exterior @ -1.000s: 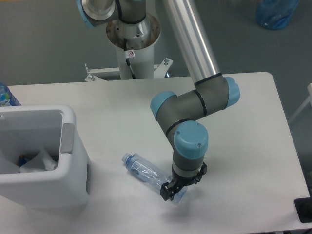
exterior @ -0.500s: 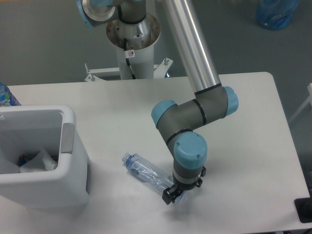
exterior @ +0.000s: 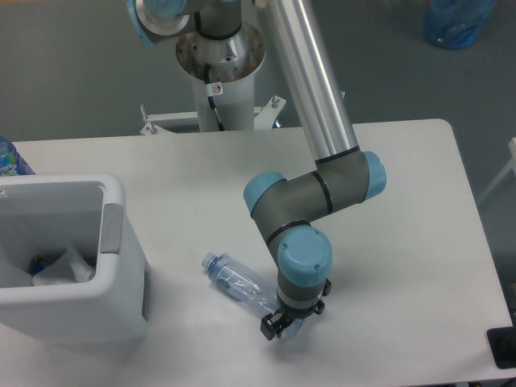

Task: Place the trash in the trash can
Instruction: 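Lower the gripper around the bottle's middle and close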

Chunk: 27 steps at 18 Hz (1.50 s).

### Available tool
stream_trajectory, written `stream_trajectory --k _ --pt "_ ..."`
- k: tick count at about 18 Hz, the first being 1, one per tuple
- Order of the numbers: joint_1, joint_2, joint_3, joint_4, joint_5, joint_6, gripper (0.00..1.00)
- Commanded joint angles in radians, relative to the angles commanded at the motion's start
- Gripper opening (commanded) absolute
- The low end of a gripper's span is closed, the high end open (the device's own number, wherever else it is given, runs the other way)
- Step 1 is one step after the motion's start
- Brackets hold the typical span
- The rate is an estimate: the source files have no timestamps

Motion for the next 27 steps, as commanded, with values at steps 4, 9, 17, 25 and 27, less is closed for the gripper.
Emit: stream_trajectory --k 4,9,17,25,27 --pt "0.000 0.003 -0.002 0.000 0.000 0.000 0.63" --pt "0.000 0.006 -0.005 0.000 0.000 0.000 0.59" --pt "-0.002 0.017 -0.006 -0.002 0.003 0.002 0.58" --pt "0.000 0.081 -0.008 0.000 -0.006 0.017 0.55" --pt "0.002 0.103 0.006 0.003 -0.006 0.018 0.55"
